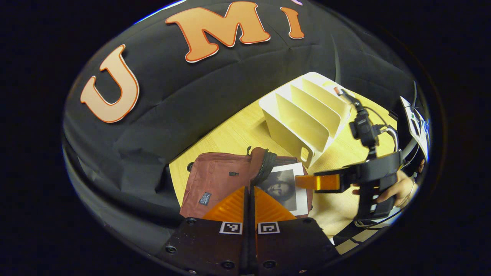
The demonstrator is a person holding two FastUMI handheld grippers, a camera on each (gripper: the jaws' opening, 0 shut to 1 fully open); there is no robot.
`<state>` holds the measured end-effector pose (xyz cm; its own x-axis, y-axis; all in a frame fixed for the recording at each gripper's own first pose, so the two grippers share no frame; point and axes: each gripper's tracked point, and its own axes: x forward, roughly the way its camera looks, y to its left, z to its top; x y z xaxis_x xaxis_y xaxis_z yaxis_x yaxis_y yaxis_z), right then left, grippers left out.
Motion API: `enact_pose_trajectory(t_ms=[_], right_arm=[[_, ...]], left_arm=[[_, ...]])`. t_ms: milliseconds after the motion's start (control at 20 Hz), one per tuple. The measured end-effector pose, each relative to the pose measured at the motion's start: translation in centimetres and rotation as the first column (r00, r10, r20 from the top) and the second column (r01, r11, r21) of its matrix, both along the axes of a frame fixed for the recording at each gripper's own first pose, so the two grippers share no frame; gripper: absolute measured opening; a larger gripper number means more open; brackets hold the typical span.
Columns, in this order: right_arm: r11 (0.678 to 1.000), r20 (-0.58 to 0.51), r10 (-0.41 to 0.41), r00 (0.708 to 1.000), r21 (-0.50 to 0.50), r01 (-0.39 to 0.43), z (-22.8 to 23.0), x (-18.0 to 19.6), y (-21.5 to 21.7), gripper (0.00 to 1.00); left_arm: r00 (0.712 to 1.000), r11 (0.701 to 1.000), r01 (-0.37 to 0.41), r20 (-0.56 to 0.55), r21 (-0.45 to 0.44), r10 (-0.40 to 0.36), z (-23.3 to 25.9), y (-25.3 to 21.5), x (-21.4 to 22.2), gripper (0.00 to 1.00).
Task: Open the schoolbag, grab two books from the bookshelf and put them into the schoolbag.
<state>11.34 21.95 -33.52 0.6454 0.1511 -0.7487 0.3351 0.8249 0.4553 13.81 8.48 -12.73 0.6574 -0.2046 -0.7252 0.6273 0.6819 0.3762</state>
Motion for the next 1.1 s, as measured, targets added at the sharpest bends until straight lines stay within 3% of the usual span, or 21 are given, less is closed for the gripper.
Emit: enact_pose_trajectory(t_ms=[200,350,500,600,750,900,1100], right_arm=[[0.995,-0.004,0.025,1.0,-0.099,-0.025,2.0,-2.5,-5.1,0.97],[0.99,-0.011,0.041,0.999,-0.137,-0.042,3.7,-3.4,-8.6,0.97],[0.983,-0.038,0.087,0.995,-0.161,-0.092,5.0,-3.9,-11.5,0.98],[0.971,-0.058,0.127,0.99,-0.195,-0.136,5.9,-4.0,-13.8,0.97],[0.948,-0.035,0.182,0.983,-0.258,-0.185,9.2,-3.4,-17.1,0.97],[0.915,0.063,0.226,0.972,-0.358,-0.189,14.8,-2.3,-20.2,0.98],[0.865,0.235,0.272,0.933,-0.485,-0.13,23.5,-1.7,-22.9,0.98]], left_arm=[[1.0,1.0,-0.02,-0.02,0.003,0.02,-1.5,-0.8,-0.7,0.03],[0.993,0.999,-0.03,-0.112,-0.02,0.028,-3.8,-2.2,-3.1,0.08],[0.989,0.996,-0.091,-0.119,-0.014,0.089,-4.5,-3.1,-4.0,1.0],[0.984,0.987,-0.158,-0.087,-0.02,0.156,-5.0,-4.2,-3.9,0.99],[0.965,0.959,-0.261,-0.049,-0.112,0.257,-4.2,-7.5,-4.0,0.99],[0.935,0.898,-0.341,-0.003,-0.278,0.354,-1.5,-11.1,-3.8,0.99],[0.896,0.826,-0.371,0.069,-0.423,0.438,3.2,-13.1,-3.7,0.98]])
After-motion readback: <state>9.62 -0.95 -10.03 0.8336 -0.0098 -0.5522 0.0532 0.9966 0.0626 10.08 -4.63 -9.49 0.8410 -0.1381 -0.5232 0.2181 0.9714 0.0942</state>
